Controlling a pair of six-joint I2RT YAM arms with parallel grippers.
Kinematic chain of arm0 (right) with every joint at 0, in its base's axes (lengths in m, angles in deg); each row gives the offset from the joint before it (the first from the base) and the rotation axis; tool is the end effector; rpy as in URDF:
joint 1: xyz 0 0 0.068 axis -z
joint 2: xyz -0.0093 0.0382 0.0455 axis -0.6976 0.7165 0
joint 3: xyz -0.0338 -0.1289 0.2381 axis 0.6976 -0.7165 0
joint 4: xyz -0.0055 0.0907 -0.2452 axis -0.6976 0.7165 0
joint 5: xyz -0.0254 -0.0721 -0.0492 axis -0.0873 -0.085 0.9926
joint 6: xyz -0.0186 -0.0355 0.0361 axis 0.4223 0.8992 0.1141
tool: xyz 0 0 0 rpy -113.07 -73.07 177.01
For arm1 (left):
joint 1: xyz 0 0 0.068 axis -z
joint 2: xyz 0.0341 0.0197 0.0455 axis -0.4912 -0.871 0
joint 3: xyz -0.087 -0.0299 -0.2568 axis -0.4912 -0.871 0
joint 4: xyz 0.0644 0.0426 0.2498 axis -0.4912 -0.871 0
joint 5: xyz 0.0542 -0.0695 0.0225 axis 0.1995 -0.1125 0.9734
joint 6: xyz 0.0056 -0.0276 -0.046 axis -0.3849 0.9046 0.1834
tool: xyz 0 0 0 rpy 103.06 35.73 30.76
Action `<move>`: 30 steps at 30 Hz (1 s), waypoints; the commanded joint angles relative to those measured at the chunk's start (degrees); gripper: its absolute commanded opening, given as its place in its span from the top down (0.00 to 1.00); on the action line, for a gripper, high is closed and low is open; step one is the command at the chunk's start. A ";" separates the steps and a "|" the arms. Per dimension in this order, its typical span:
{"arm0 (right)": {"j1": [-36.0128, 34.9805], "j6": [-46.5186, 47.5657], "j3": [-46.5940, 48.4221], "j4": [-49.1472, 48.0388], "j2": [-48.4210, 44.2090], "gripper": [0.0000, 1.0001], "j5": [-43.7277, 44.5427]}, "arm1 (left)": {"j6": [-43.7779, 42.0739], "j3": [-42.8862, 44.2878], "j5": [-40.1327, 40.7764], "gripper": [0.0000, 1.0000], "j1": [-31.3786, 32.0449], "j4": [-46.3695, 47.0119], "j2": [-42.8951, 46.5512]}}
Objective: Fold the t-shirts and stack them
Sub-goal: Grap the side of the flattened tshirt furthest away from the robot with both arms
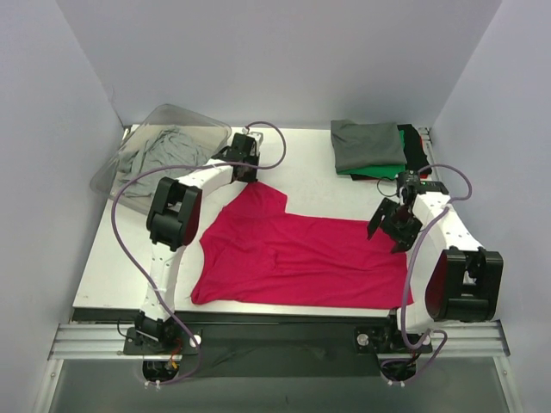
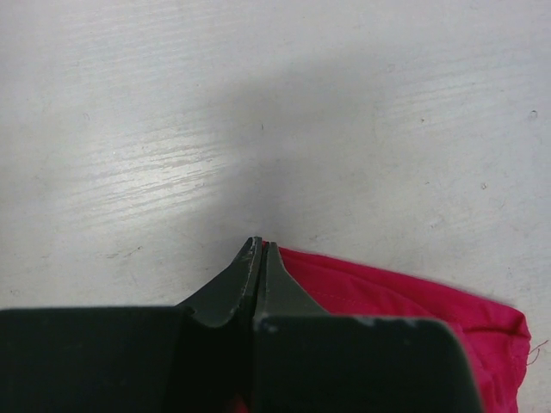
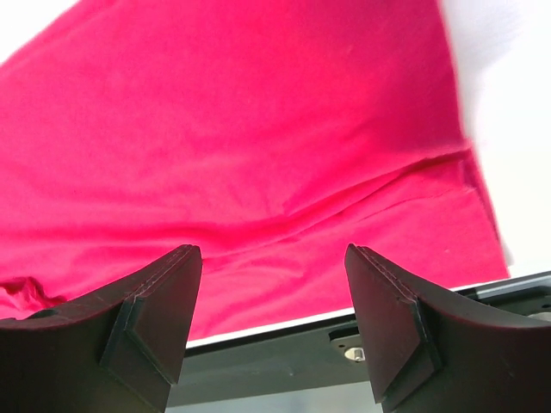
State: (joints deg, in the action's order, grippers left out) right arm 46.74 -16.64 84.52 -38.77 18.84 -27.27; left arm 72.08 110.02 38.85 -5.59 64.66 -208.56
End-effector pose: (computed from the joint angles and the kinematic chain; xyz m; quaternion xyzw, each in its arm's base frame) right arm 0.2767 -0.0079 0.2270 0.2625 0.9451 0.1005 0.1667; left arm 0.4696 -0.2061 0.1577 0.1015 0.9251 -0.0919 0.3541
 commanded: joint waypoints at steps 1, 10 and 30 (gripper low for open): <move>1.80 1.61 3.83 2.16 1.59 0.31 3.29 | 1.62 1.38 -2.07 1.00 -0.81 0.45 -0.78; 8.74 4.60 10.34 -2.05 10.89 0.51 4.26 | 4.61 1.74 -6.72 1.00 -2.56 1.94 0.72; 12.09 7.85 19.13 -8.48 28.75 0.67 3.12 | 5.41 2.88 -9.54 1.00 -3.44 1.42 1.33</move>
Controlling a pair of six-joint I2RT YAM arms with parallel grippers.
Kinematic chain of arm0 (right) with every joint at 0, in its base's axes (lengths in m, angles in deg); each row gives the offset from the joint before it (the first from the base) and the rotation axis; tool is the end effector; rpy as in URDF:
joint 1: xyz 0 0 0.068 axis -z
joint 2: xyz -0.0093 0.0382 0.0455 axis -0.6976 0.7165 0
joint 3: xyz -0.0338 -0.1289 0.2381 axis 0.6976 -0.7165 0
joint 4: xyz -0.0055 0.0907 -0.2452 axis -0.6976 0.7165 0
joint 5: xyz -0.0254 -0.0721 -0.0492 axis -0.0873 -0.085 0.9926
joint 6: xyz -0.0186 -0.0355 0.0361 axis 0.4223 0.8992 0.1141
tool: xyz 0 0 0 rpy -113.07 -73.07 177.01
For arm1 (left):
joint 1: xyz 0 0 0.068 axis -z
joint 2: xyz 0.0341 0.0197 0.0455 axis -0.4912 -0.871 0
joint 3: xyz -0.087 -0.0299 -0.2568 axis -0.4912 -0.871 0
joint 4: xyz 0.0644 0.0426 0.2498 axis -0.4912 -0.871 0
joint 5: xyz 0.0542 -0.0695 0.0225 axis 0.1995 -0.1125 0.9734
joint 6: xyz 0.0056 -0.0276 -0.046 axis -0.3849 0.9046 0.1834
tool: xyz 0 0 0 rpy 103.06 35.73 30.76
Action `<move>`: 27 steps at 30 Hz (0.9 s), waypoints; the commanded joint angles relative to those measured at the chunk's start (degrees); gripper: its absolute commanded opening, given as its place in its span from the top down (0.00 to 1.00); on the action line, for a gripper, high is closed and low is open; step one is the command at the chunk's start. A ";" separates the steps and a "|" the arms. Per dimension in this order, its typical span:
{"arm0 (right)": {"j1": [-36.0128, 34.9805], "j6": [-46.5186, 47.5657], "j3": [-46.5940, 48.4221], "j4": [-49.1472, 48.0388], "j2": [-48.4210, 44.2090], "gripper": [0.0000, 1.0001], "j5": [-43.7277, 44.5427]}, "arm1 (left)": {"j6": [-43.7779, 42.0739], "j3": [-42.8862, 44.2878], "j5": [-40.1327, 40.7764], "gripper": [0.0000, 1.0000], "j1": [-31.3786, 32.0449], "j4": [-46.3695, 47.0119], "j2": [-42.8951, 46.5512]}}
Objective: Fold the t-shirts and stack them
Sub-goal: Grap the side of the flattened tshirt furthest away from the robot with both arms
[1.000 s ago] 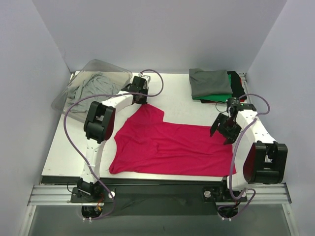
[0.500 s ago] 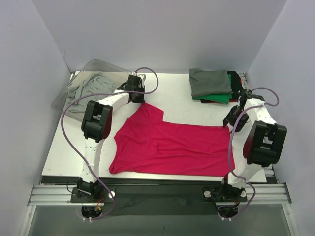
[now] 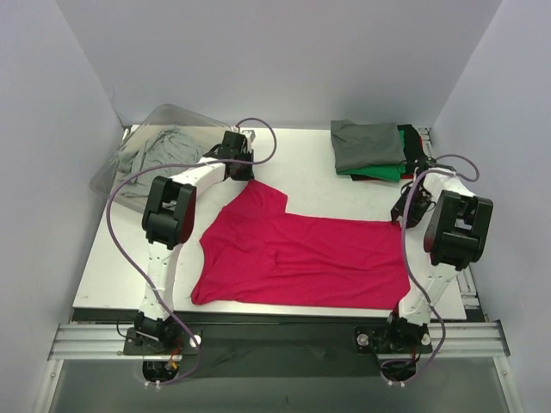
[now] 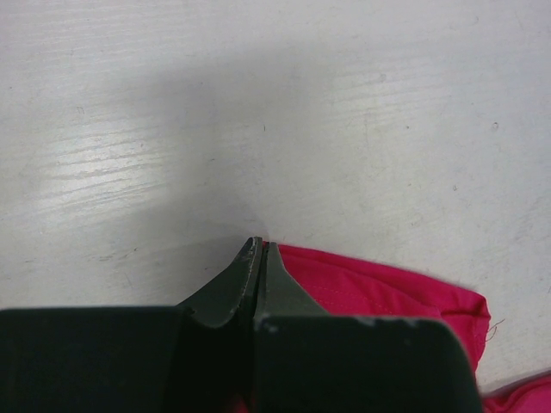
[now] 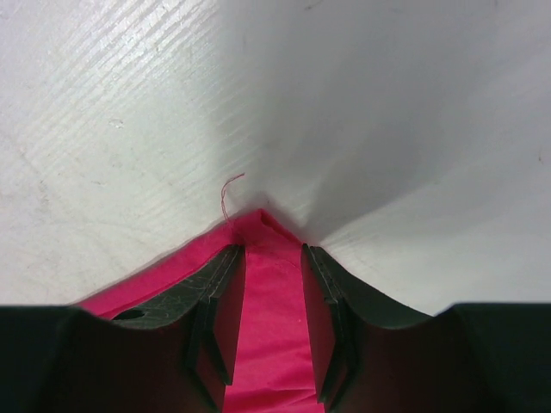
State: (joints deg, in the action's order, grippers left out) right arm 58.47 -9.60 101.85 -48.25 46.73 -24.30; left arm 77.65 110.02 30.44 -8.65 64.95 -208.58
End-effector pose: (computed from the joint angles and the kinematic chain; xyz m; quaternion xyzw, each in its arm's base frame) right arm 0.3770 -0.0932 0.1656 0.3067 0.9347 0.0460 0.1738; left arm 0.4783 -0.1857 0.1580 0.0584 0.9269 -0.1649 0.3321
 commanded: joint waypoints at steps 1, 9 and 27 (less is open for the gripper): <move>0.35 0.90 1.80 0.66 1.47 0.67 0.14 | -0.34 3.05 -1.12 1.00 -0.38 1.05 1.36; 0.35 2.04 1.97 -0.40 3.50 0.71 0.76 | -0.87 5.07 -1.21 1.00 -0.47 -0.19 0.65; -1.05 3.19 2.41 -1.54 3.15 1.00 1.99 | -2.10 8.59 -4.20 1.00 -1.00 1.83 -1.19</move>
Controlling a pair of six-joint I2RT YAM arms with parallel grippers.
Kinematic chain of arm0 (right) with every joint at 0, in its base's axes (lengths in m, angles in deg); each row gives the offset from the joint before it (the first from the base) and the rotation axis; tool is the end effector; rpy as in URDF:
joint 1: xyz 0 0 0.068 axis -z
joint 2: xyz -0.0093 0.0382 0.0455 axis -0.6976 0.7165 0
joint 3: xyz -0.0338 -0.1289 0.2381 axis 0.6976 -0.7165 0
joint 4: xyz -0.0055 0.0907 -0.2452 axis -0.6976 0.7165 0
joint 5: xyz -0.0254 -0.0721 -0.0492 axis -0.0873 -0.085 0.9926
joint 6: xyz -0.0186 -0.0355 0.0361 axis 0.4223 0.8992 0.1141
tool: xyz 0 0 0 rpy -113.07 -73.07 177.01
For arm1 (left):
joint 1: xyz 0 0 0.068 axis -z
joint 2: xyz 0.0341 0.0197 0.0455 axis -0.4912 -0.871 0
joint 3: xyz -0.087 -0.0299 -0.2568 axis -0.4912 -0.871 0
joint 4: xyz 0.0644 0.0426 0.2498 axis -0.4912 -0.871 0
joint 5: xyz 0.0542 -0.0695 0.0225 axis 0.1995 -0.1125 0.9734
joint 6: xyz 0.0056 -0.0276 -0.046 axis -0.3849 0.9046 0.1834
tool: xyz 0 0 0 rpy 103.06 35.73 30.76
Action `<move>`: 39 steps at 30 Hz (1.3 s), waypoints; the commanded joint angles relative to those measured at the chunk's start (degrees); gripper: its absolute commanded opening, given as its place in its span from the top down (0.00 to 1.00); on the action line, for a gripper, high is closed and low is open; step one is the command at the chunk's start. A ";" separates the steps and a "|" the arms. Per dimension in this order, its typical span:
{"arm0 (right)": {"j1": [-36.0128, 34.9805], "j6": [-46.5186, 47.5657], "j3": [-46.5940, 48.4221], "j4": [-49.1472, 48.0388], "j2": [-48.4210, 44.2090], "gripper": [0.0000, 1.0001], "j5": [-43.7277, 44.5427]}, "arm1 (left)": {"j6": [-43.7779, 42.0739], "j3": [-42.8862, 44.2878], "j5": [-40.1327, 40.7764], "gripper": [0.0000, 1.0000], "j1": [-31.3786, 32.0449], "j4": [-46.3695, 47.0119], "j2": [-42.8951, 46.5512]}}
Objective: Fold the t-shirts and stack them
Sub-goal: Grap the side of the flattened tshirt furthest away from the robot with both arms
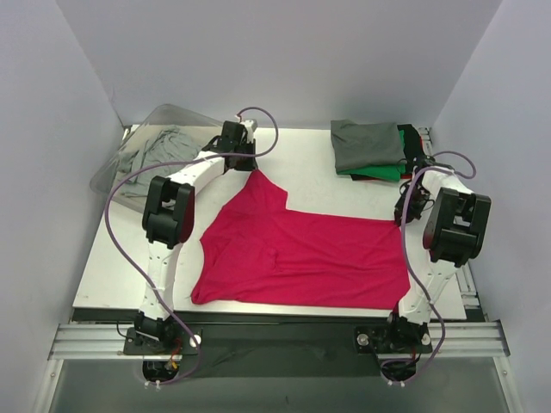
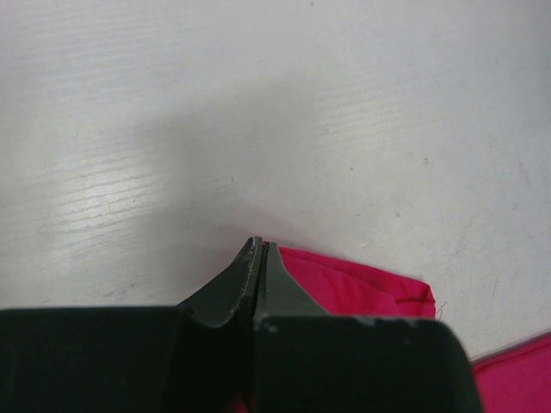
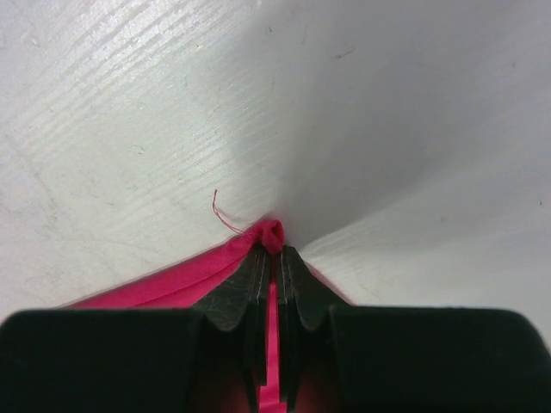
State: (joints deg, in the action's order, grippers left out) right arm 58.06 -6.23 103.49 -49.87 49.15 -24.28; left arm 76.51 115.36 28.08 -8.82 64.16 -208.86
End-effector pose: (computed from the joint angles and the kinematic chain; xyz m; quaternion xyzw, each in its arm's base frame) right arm 0.3879 -0.0930 0.1587 0.2751 0.9431 0.0416 0.1821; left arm 0.4896 -0.1898 0.1847 0.0756 0.9103 -0.1886 0.3606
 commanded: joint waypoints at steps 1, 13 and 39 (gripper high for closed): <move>-0.81 -0.18 0.86 0.16 0.46 1.00 2.32 | -0.79 4.22 -2.01 1.00 -0.91 2.88 -1.26; -1.78 -2.29 8.68 4.12 1.86 1.00 5.13 | -1.40 20.03 -5.44 1.00 -2.23 -1.15 -8.46; -6.71 -2.99 2.37 6.84 -6.92 1.00 9.08 | -3.43 -30.22 -10.89 1.00 -3.20 12.29 30.37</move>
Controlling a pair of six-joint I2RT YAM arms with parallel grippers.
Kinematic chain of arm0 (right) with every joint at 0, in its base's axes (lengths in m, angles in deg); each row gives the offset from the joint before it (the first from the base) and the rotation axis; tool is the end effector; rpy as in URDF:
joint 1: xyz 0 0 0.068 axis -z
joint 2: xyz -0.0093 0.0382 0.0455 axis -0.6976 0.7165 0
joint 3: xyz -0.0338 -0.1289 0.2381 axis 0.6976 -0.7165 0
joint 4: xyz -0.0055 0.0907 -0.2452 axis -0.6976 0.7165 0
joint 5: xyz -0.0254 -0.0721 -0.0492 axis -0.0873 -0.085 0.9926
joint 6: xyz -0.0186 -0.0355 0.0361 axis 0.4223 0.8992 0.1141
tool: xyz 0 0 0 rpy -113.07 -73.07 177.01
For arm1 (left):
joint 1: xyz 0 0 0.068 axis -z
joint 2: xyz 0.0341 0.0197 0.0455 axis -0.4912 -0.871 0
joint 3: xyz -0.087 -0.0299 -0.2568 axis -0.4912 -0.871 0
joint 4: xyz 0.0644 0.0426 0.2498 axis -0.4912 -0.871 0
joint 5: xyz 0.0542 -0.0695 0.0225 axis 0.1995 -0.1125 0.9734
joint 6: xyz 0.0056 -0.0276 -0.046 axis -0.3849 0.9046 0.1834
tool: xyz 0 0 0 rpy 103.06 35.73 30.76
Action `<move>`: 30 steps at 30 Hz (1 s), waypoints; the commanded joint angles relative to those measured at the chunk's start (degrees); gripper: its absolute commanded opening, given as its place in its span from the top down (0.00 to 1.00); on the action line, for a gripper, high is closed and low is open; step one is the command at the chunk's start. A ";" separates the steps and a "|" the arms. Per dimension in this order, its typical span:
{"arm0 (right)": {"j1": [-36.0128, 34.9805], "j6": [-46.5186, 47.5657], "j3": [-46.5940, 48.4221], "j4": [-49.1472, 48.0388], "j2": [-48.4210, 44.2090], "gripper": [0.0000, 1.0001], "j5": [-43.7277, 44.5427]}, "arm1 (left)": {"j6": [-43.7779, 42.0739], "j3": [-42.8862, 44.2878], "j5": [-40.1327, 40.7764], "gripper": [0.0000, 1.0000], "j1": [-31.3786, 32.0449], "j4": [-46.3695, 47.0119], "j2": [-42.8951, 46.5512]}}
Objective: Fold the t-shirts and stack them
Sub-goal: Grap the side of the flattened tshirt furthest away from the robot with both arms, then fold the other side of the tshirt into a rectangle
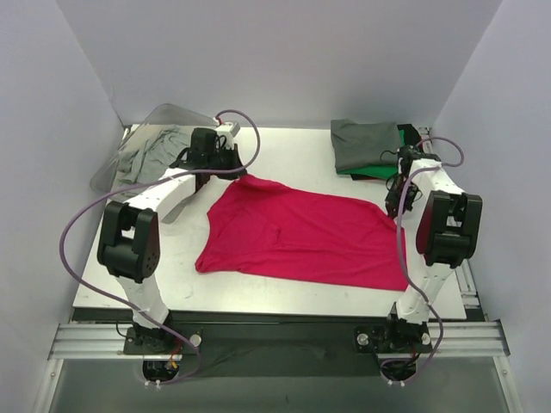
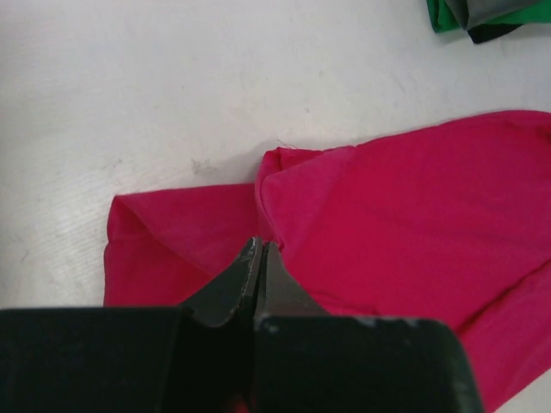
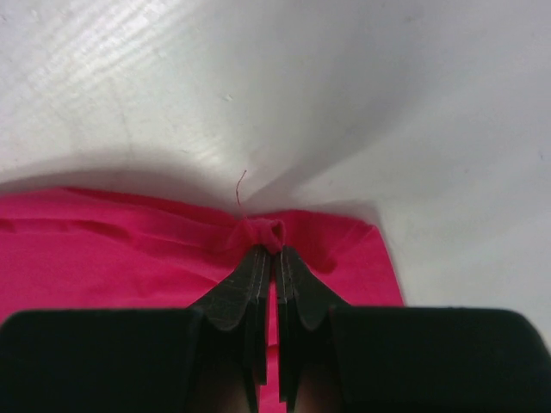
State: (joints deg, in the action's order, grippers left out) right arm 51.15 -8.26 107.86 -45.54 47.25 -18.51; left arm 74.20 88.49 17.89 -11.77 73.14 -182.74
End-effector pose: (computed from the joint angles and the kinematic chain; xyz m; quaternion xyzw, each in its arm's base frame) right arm 0.4001 -0.0498 0.1895 0.2433 0.9488 0.0088 0.2011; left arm 0.4050 -0.1410 0.2527 0.1148 0.8682 -0.2604 0.4066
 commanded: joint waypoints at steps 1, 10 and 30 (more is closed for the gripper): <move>0.20 -1.13 -2.80 2.43 -5.54 1.00 3.49 | -1.28 -4.41 -0.53 1.00 -0.25 3.05 5.13; 0.90 -1.93 -9.13 1.73 -12.31 1.00 5.78 | -1.37 -15.84 6.76 1.00 -0.25 1.02 15.33; 1.26 -2.28 -17.66 0.32 -18.55 1.00 8.24 | 4.60 -30.78 13.97 1.00 -0.25 -1.96 33.61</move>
State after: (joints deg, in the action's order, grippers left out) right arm 51.81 -9.75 91.19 -46.87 31.51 -13.22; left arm 77.67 58.77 30.77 -11.79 71.68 -151.55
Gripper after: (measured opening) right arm 0.044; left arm 0.029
